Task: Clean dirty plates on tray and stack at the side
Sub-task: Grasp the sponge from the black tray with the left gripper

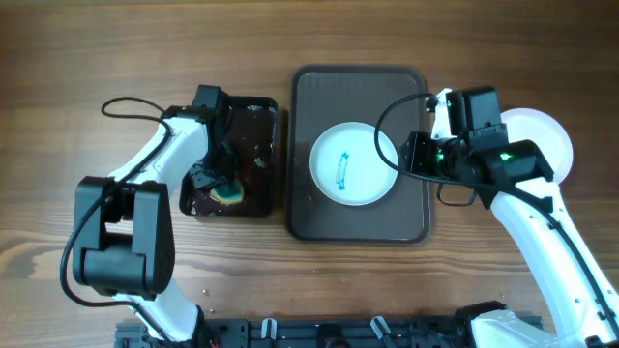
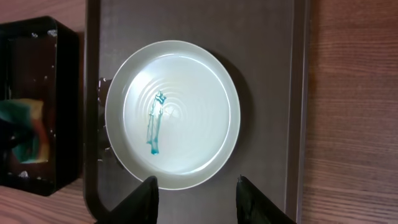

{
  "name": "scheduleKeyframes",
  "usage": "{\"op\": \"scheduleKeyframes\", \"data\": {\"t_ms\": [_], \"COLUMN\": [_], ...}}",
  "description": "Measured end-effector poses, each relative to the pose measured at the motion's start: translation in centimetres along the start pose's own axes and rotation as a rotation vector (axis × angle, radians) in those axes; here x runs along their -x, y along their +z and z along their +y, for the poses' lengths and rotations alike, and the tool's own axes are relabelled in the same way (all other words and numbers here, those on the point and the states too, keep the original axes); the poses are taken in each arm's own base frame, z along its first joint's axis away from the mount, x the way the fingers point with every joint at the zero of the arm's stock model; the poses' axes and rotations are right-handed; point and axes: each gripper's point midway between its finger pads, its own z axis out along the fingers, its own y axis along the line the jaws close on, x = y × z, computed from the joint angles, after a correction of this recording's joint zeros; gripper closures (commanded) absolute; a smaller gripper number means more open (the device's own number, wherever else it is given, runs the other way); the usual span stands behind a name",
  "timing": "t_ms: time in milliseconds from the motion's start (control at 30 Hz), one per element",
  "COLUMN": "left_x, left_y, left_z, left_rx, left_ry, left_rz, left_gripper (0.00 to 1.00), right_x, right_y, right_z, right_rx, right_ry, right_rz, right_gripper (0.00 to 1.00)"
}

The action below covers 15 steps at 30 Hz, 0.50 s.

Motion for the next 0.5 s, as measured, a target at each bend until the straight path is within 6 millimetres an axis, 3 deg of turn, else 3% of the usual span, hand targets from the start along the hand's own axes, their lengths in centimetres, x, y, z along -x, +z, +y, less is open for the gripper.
{"op": "scheduleKeyframes", "data": {"t_ms": [333,500], "left_x": [0.7,0.9], "left_y": [-3.9,-4.2], "left_z": [-0.5,-0.8], "left_rx": [-0.027,-0.037], "left_ry": [0.019,0.032], "left_rz": [-0.039,-0.057], "left_gripper": [0.96,0.96], "right_x": [0.0,-0.9], "right_y": [0.0,0.6], "right_z": [0.0,-0.9], "right_rx": [0.0,-0.037], "right_ry": [0.0,0.047], "right_rz": [0.0,0.018], "right_gripper": [0.6,0.59]}}
